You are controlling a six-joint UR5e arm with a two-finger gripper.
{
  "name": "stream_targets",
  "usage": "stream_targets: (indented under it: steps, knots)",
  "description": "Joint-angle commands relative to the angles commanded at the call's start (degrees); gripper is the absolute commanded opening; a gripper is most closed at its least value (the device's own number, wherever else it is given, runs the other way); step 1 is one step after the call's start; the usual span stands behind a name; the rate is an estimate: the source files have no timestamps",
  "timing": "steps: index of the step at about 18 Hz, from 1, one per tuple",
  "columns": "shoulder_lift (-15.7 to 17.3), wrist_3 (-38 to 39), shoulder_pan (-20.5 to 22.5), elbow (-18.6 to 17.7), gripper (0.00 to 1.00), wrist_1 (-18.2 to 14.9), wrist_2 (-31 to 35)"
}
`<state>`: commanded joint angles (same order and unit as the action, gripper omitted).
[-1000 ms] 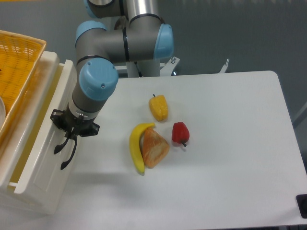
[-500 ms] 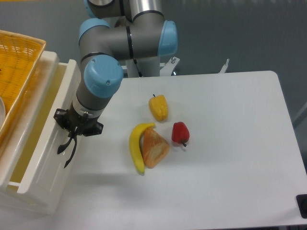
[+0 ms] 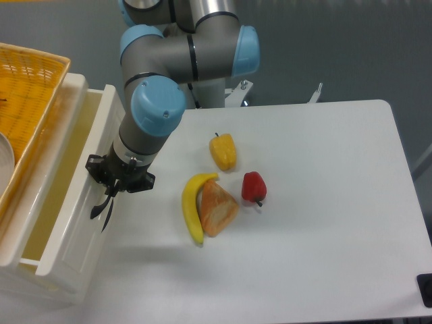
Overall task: Slide open the top white drawer
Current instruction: 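Pull the handle outward, sliding the upper drawer open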
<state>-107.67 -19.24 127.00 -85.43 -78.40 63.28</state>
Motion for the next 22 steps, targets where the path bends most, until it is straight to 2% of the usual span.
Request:
stream_targets:
  steps: [22]
  knots:
    - [-1.5,-0.36,-0.17,1.32,0.15,0.09,0.0]
